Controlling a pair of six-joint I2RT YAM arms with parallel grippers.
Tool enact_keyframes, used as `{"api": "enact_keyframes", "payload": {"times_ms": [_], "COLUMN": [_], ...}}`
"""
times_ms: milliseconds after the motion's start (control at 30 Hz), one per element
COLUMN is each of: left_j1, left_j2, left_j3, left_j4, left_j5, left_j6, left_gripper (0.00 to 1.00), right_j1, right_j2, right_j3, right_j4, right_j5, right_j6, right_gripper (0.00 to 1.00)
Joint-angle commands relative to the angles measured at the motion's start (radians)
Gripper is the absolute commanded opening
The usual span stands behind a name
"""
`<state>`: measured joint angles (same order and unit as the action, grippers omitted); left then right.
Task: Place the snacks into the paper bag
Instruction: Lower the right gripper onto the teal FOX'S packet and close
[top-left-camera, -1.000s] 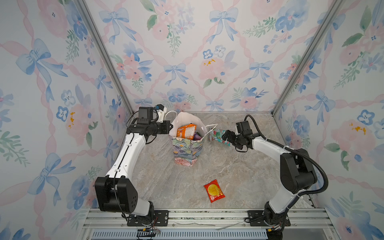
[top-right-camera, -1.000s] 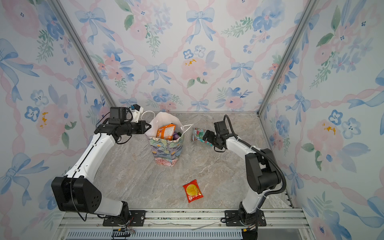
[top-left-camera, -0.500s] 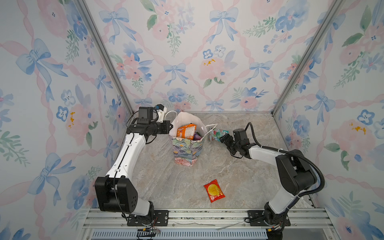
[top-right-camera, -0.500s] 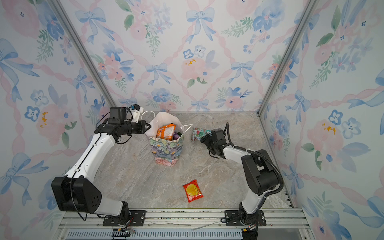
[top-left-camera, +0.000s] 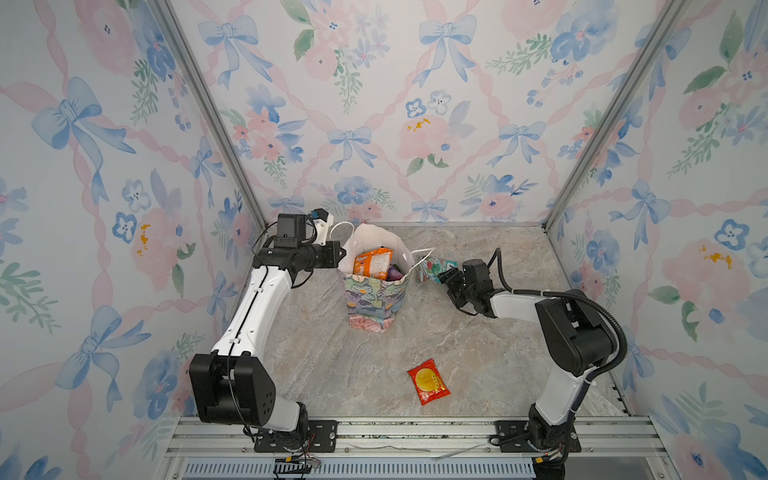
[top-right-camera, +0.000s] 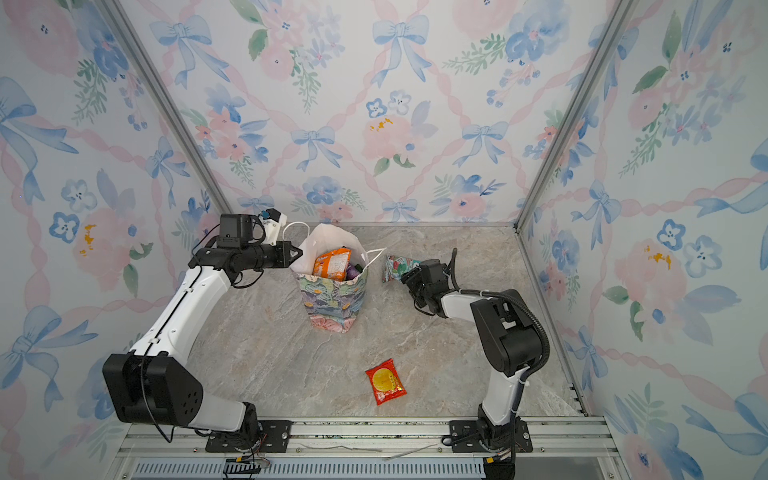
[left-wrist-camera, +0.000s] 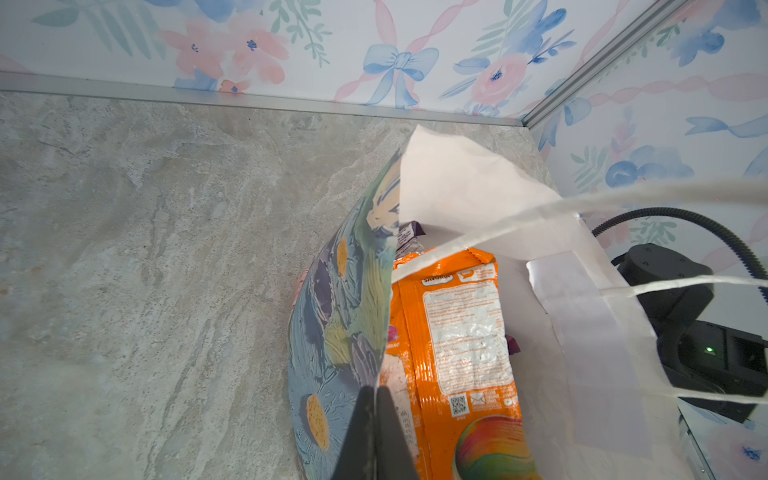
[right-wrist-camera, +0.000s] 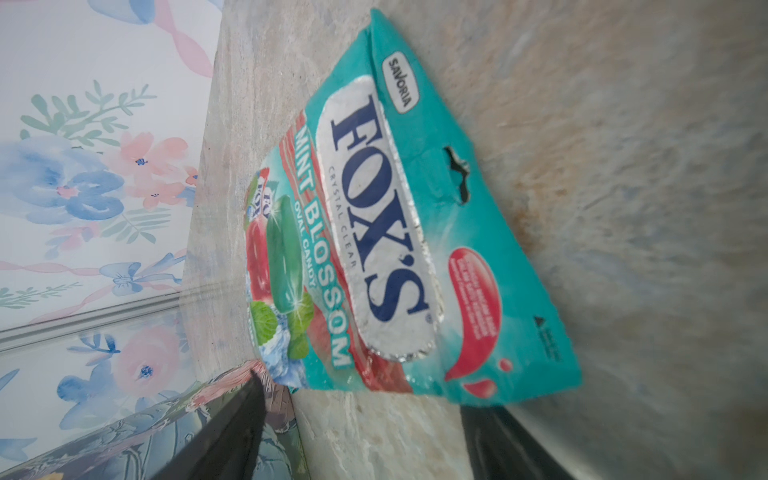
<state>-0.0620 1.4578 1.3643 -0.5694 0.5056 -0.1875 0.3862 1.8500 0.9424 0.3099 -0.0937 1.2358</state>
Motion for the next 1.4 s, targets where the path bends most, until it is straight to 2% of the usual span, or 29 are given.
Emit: {"api": "enact_keyframes", "payload": {"times_ms": [0,400,633,967,1133,1367], "left_j1": [0.006,0.011,0.013,0.014,0.016,0.018], "left_j2": [-0.005,-0.012,-0.008,-0.008,-0.002,-0.001], "left_j3": [-0.027,-0.027,-0.027,-0.028,-0.027,-0.027], "left_j4": [-0.032,-0.033,-0.033,-0.032,-0.032,-0.032], "left_j5": [-0.013,-0.012,-0.010,-0.009,-0.006,-0.006], "left_j6": [0.019,0.020,0.020,0.020,0.020,0.020], "left_gripper": [0.00,0.00,0.00,0.00,0.00,0.00], "right_j1": [-0.012,-0.064,-0.094,-0.127,-0.134,-0.141], "right_j2": [0.042,0.100,0.140,0.180,0.154,0.045], "right_j3": [0.021,0.066,0.103,0.149,0.147,0.138], "right_j4": [0.034,0.096,0.110,0.108,0.110,0.054], "right_j5": [0.015,0.023,-0.007,-0.094,-0.132,-0.184], "right_j6": [0.032,0.053,0.020,-0.062,-0.080,-0.128], "right_gripper": [0.74,0.68,0.52,0.22,0.12,0.00]}}
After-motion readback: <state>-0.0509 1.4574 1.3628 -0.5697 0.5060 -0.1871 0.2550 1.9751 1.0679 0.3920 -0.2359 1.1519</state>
